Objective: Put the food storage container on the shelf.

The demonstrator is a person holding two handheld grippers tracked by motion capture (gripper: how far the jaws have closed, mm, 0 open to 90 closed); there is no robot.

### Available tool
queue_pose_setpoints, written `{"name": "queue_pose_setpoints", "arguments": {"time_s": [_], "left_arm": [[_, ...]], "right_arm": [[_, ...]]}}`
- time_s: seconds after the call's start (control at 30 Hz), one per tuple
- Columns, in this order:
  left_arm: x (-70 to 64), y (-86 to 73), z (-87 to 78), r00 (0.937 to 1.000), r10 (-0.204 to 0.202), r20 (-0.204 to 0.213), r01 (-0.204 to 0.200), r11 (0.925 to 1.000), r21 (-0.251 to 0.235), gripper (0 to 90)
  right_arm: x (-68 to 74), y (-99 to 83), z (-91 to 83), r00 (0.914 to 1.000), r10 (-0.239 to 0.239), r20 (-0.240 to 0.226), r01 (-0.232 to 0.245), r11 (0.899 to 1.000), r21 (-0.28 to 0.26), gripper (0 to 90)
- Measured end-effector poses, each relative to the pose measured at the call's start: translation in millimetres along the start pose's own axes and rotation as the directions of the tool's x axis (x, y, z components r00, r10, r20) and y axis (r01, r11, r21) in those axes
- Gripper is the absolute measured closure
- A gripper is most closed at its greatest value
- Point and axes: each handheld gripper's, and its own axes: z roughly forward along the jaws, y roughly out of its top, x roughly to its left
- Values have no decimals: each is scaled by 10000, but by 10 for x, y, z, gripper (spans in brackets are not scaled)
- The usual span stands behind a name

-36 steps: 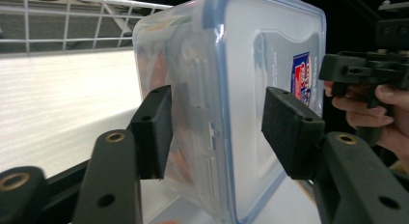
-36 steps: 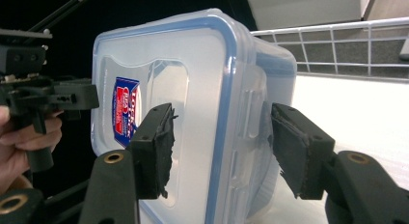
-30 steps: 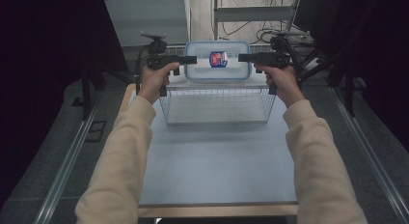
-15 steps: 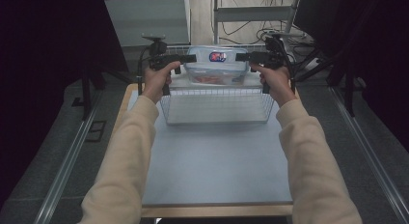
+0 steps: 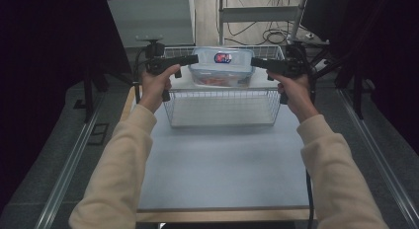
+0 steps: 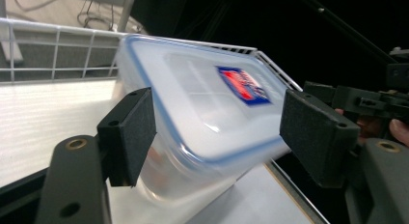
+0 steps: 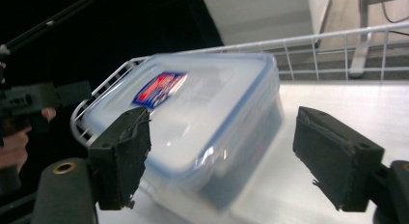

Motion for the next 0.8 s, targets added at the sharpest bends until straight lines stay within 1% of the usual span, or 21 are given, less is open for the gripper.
{"name": "queue_pose_setpoints", "arguments": {"time_s": [0.1,0.13,0.2,0.23,0.33,0.37,0.43,0.5,0.53,0.57,0.63,0.67,0.7,0.73,0.77,0.8], "left_arm": [[-95,-115,-154,9996,289,49,-289,9995,-134,259],[-129,-163,-206,9991,427,85,-426,9990,-116,256],[-198,-269,-311,9961,879,32,-879,9961,-84,252],[-229,-328,-358,9945,1045,64,-1045,9945,-20,252],[-298,-511,-473,9913,1313,66,-1314,9913,91,248],[-321,-604,-519,9895,1443,113,-1444,9894,127,247],[-361,-769,-589,9876,1567,85,-1568,9874,214,244],[-389,-948,-645,9860,1652,218,-1659,9856,340,245],[-399,-1020,-663,9855,1680,246,-1689,9849,378,244],[-412,-1134,-689,9839,1769,251,-1779,9829,475,244],[-430,-1309,-720,9823,1844,327,-1861,9806,609,241],[-430,-1309,-720,9823,1844,327,-1861,9806,609,240],[-438,-1473,-743,9814,1894,329,-1912,9791,690,240],[-440,-1532,-750,9804,1946,305,-1963,9780,707,240],[-443,-1626,-756,9793,2008,245,-2022,9762,788,240],[-444,-1682,-758,9785,2056,179,-2063,9748,846,239]], "right_arm": [[-2,-122,-168,9992,-331,-232,332,9994,30,196],[-1,-170,-221,9982,-521,-282,522,9986,53,194],[5,-279,-324,9957,-820,-422,826,9965,105,190],[9,-339,-370,9937,-1000,-500,1007,9949,107,189],[37,-528,-489,9876,-1434,-639,1448,9893,163,187],[45,-578,-515,9854,-1551,-696,1567,9875,181,184],[70,-728,-587,9801,-1772,-892,1794,9836,168,179],[91,-867,-645,9771,-1852,-1046,1884,9819,213,175],[92,-935,-667,9740,-1974,-1107,2007,9795,190,175],[96,-986,-686,9731,-1992,-1160,2031,9789,226,175],[105,-1138,-740,9691,-2101,-1291,2151,9762,262,175],[106,-1209,-761,9669,-2178,-1325,2234,9743,285,175],[106,-1304,-781,9644,-2283,-1336,2347,9715,337,175],[105,-1363,-791,9628,-2332,-1365,2404,9699,382,175],[104,-1423,-800,9619,-2361,-1376,2441,9688,436,175],[99,-1522,-809,9599,-2420,-1411,2514,9665,523,175]]}}
